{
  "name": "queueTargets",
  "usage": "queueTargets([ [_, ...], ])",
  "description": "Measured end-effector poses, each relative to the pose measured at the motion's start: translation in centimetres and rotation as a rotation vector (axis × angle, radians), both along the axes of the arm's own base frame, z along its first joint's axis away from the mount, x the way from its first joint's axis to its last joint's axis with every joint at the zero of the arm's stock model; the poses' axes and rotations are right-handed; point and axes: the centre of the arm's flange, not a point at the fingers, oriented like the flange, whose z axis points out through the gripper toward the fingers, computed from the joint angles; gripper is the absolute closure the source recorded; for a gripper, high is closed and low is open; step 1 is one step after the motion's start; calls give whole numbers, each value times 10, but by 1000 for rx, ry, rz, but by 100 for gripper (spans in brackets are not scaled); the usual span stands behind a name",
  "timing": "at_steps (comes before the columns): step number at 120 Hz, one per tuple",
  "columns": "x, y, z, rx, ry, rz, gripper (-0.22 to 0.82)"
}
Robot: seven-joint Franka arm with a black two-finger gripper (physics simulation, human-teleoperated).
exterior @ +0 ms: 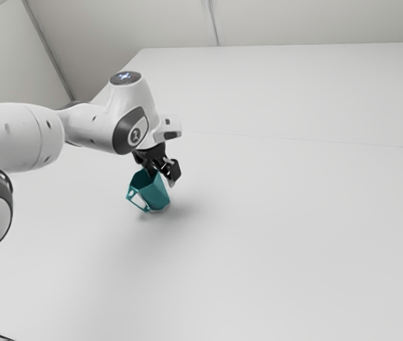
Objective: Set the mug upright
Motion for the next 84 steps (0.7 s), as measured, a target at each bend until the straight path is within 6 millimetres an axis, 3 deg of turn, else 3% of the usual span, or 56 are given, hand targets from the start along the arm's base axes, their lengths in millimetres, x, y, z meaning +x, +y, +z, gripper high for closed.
queueTargets([
  [32, -12, 16, 66, -47, -47, 15, 5],
  [62, -22, 45, 177, -35, -73, 32, 1],
  [84, -38, 74, 239, -5, -61, 82, 1],
])
